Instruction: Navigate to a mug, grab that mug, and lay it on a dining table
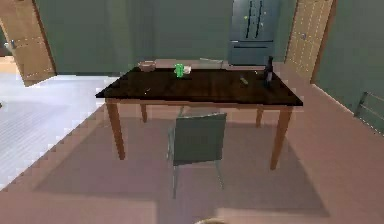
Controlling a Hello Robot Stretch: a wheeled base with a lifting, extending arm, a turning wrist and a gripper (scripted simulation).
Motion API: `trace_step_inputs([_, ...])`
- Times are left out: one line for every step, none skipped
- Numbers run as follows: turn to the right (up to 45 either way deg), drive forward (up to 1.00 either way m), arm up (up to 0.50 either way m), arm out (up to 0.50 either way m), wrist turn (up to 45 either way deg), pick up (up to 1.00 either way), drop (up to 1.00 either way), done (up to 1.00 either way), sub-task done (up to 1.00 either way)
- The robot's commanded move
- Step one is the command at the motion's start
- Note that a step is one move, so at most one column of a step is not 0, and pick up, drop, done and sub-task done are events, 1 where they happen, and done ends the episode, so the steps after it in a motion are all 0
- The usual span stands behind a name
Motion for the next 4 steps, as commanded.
trace_step_inputs([-45.0, 0.0, 0.0, 0.0, 0.0, 0.0, 0.0, 0.0, 0.0])
trace_step_inputs([0.0, 1.0, 0.0, 0.0, 0.0, 0.0, 0.0, 0.0, 0.0])
trace_step_inputs([0.0, 0.9, 0.0, 0.0, 0.0, 0.0, 0.0, 0.0, 0.0])
trace_step_inputs([-45.0, 0.0, 0.0, 0.0, 0.0, 0.0, 0.0, 0.0, 0.0])
